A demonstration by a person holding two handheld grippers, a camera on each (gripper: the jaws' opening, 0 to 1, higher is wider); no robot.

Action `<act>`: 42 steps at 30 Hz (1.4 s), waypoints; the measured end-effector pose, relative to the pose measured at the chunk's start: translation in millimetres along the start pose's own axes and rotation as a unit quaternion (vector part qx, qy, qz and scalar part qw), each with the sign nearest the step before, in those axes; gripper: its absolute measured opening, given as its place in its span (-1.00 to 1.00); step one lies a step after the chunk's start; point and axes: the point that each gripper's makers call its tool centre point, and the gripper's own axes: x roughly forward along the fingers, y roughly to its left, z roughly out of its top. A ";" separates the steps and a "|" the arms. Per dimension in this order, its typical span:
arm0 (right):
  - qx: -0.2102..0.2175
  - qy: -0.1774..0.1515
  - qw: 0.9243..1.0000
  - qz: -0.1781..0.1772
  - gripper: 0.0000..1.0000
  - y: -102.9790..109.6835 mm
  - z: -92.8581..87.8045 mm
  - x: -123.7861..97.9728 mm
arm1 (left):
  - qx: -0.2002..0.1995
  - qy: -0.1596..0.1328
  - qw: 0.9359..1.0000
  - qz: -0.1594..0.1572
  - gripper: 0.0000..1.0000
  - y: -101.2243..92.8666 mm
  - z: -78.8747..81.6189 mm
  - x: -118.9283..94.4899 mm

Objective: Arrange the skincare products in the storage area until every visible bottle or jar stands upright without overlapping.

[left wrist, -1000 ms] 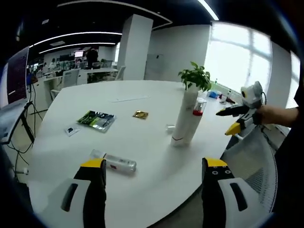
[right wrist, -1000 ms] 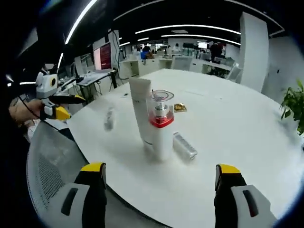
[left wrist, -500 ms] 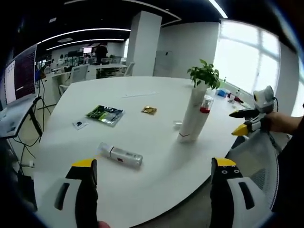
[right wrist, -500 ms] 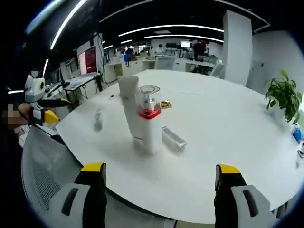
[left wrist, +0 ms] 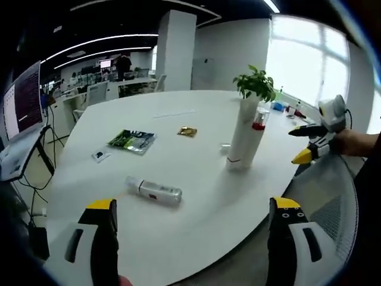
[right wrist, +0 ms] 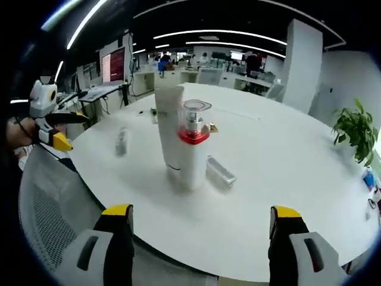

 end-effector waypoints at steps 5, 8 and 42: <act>-0.013 0.011 1.000 0.005 0.98 4.3 -2.4 2.3 | -0.008 -0.002 1.000 -0.002 0.98 -1.9 0.7 -1.0; -0.029 0.020 0.999 0.007 0.98 6.2 -5.6 3.0 | -0.011 -0.002 1.000 0.001 0.98 0.6 0.1 -1.1; -0.143 0.068 0.986 0.049 0.29 -56.8 12.6 54.0 | -0.042 0.008 0.999 -0.008 0.95 1.7 -4.1 0.0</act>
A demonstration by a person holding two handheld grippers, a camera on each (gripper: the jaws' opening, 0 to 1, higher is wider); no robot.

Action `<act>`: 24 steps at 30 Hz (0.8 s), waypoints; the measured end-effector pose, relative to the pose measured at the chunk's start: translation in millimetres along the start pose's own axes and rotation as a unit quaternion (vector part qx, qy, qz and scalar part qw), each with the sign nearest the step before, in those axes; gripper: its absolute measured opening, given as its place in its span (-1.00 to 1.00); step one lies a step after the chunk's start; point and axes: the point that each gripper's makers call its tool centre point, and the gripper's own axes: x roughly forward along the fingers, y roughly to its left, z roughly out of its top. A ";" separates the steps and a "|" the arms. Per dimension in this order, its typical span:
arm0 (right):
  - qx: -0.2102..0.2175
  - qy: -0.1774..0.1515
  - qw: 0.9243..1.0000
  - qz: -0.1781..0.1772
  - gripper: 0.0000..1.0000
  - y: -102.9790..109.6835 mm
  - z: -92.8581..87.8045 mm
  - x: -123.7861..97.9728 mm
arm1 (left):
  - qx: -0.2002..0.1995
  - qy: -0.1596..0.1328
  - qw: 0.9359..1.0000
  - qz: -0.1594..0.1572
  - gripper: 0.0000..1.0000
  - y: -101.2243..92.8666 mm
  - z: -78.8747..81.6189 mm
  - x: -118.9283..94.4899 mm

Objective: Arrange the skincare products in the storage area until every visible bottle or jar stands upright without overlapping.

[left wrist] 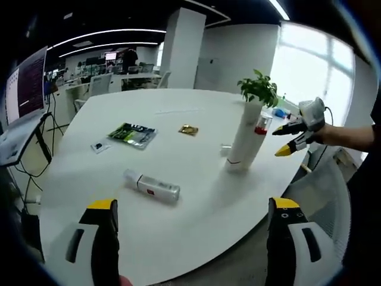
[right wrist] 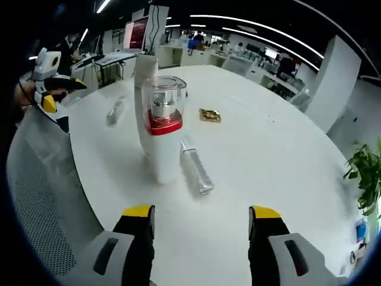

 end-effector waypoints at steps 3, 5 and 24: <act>-0.012 0.005 1.000 0.014 0.12 -4.5 2.8 12.0 | -0.001 0.004 1.000 0.001 0.95 1.3 -2.0 0.9; -0.019 0.007 1.000 0.020 0.09 -5.9 5.1 19.8 | 0.002 0.008 1.000 -0.001 0.94 -0.5 -3.1 1.3; -0.066 0.014 0.993 0.097 -0.46 0.3 19.1 63.5 | -0.010 0.027 1.000 0.004 0.94 0.3 -8.2 3.2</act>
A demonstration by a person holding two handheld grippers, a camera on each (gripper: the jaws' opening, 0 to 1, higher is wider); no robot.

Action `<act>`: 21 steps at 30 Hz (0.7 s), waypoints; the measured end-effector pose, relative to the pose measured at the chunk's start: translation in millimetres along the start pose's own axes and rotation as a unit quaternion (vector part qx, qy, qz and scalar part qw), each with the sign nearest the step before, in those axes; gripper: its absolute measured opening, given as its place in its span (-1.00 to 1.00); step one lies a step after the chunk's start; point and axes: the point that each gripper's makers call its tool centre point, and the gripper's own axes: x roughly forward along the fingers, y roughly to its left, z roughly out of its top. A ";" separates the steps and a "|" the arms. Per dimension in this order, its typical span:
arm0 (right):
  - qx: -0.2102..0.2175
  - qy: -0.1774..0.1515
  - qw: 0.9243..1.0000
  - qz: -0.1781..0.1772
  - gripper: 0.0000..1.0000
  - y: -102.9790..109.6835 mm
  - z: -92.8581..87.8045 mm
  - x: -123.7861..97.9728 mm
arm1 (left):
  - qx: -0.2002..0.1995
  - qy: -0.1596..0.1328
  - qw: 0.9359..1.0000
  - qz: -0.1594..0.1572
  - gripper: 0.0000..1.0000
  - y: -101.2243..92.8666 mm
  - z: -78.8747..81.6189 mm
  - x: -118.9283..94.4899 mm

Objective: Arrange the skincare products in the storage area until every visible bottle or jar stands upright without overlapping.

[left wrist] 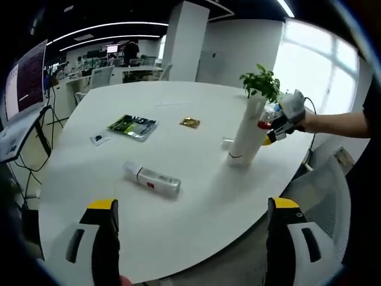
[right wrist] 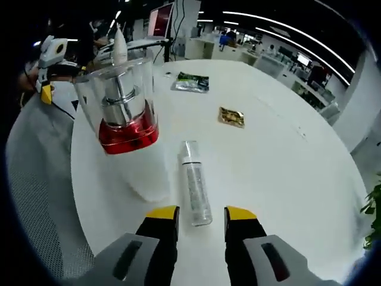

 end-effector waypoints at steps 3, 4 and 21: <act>0.005 -0.007 1.000 0.018 -0.50 2.3 4.1 5.5 | -0.005 0.001 1.000 0.001 0.94 2.0 -0.6 0.5; 0.005 -0.007 1.000 0.018 -0.50 1.6 5.0 7.4 | -0.006 0.002 1.000 0.001 0.94 2.6 -0.9 0.7; 0.002 -0.015 0.999 0.052 -0.62 1.2 6.2 32.0 | -0.020 0.011 1.000 0.006 0.93 5.4 -3.6 2.0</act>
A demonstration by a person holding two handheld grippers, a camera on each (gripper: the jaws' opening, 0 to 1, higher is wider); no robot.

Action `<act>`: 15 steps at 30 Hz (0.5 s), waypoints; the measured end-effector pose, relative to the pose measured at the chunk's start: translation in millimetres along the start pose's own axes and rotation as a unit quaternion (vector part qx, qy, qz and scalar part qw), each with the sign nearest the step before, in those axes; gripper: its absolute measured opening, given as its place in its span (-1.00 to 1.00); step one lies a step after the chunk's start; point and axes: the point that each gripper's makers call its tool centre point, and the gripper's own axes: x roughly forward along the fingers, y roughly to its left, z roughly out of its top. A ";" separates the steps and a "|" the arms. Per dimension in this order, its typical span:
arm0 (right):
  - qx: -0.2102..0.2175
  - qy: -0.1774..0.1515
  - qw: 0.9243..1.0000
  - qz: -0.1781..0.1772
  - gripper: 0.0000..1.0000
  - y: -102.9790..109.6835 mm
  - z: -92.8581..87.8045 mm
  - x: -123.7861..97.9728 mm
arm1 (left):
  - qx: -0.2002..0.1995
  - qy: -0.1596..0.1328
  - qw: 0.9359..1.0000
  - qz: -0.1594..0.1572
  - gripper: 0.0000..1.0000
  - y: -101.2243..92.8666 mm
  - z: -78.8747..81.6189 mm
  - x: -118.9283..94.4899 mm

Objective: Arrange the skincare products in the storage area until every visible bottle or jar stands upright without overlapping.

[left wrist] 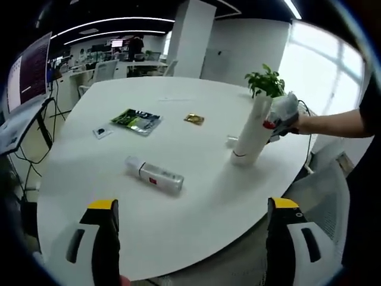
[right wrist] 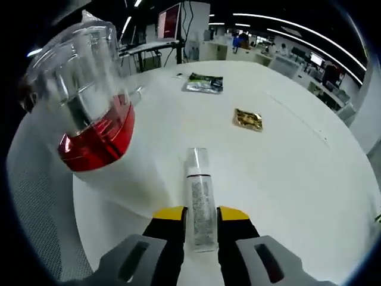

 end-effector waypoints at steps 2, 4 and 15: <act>-0.002 0.002 1.000 0.002 -0.61 0.3 -0.4 1.2 | -0.001 0.001 1.000 0.001 0.93 -0.2 -0.1 0.2; -0.004 0.003 1.000 0.005 -0.60 1.8 2.1 0.5 | -0.001 0.003 1.000 0.001 0.93 -0.9 -0.1 0.3; -0.008 -0.010 1.000 0.001 -0.75 -3.8 4.2 11.2 | -0.001 0.007 1.000 0.007 0.94 3.5 -2.3 1.2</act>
